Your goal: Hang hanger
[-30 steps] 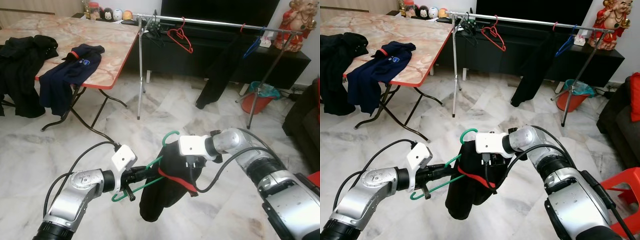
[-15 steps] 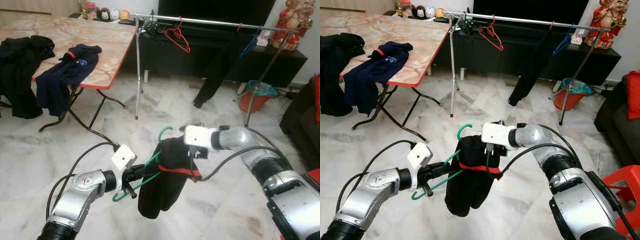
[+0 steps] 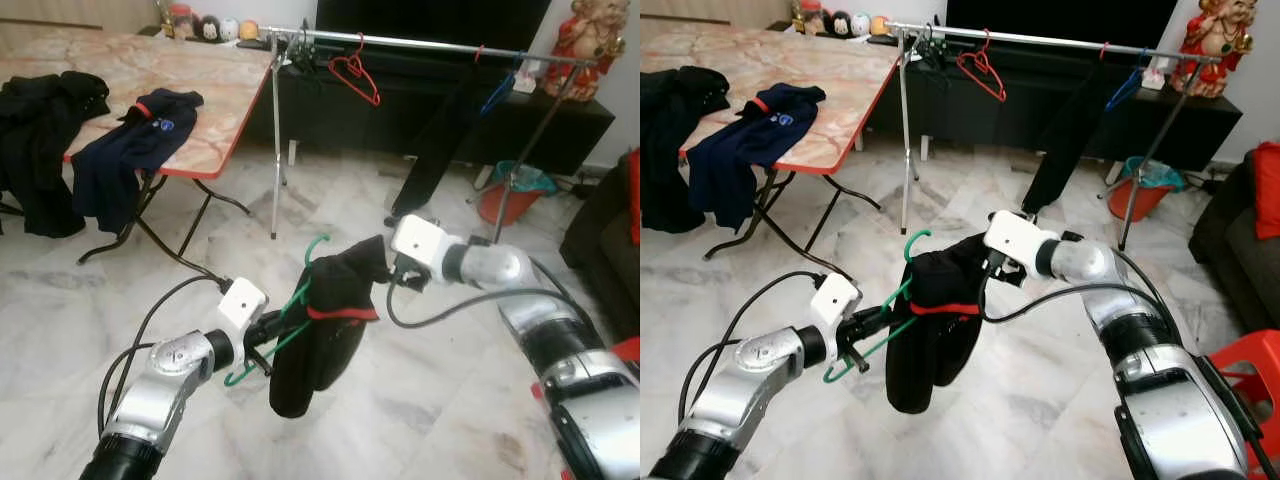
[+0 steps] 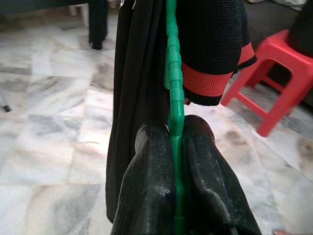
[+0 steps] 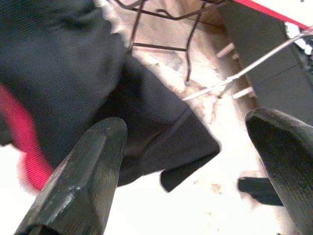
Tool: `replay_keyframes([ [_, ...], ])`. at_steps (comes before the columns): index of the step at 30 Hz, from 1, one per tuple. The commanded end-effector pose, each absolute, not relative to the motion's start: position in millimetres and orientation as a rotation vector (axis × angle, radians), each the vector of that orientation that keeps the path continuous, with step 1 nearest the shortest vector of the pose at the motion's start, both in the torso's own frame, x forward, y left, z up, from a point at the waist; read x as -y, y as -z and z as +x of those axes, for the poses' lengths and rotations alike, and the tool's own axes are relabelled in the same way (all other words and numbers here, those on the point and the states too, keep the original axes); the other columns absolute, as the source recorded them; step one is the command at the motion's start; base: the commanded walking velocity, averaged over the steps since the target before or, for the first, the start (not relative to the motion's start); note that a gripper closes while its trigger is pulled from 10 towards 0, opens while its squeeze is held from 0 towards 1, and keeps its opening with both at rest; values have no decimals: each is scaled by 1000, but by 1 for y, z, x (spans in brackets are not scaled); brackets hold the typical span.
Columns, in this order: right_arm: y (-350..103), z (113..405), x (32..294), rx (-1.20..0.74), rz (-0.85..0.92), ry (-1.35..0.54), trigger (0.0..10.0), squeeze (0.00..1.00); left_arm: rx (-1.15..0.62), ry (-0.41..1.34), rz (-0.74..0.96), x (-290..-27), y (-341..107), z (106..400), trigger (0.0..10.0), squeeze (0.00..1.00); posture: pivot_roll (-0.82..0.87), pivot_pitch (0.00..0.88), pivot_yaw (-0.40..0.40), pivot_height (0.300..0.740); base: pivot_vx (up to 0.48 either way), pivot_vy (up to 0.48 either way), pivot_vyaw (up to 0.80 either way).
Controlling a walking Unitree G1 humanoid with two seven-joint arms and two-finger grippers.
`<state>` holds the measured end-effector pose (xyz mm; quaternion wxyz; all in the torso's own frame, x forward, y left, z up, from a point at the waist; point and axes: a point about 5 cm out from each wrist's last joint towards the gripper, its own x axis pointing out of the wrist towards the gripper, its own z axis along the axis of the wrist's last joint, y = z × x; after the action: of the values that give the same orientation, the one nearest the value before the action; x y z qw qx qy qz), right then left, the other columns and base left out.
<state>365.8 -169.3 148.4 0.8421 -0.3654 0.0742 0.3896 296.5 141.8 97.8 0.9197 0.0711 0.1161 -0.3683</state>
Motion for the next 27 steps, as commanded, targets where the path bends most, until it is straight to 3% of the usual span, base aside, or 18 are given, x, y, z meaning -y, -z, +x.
replay_keyframes([
  [1, -151, 362, 178, -167, -755, -826, 10000, 0, -170, 745, 173, -141, -111, 305, 0, 0, 131, 0, -80, 740, 0, 0, 0],
  [5, -143, 348, 184, -206, -800, -907, 10000, 0, -165, 717, 164, -142, -111, 308, 0, 0, 125, 0, -80, 740, 0, 0, 0],
  [9, -142, 345, 186, -195, -844, -863, 10000, 0, -155, 681, 165, -145, -112, 311, 0, 0, 124, 0, -80, 740, 0, 0, 0],
  [10, -140, 342, 187, -191, -890, -863, 10000, 0, -152, 673, 159, -145, -113, 313, 1137, 0, 119, 0, -78, 740, 0, 0, 0],
  [11, -140, 340, 188, -168, -902, -832, 10000, 0, -151, 671, 145, -145, -114, 314, 6235, 0, 118, 0, -77, 740, 0, 0, 0],
  [12, -140, 339, 188, -150, -902, -806, 10000, 0, -150, 672, 133, -145, -115, 315, 9686, 0, 117, 0, -76, 740, 0, 0, 0],
  [20, -145, 335, 170, -1, -873, -714, 10000, 0, -136, 691, 49, -140, -125, 322, 10000, 0, 118, 0, -72, 740, 0, 0, 0],
  [27, -140, 334, 166, 2, -889, -668, 10000, 0, -123, 731, -39, -135, -136, 325, 10000, 0, 119, 0, -69, 740, 0, 0, 0],
])
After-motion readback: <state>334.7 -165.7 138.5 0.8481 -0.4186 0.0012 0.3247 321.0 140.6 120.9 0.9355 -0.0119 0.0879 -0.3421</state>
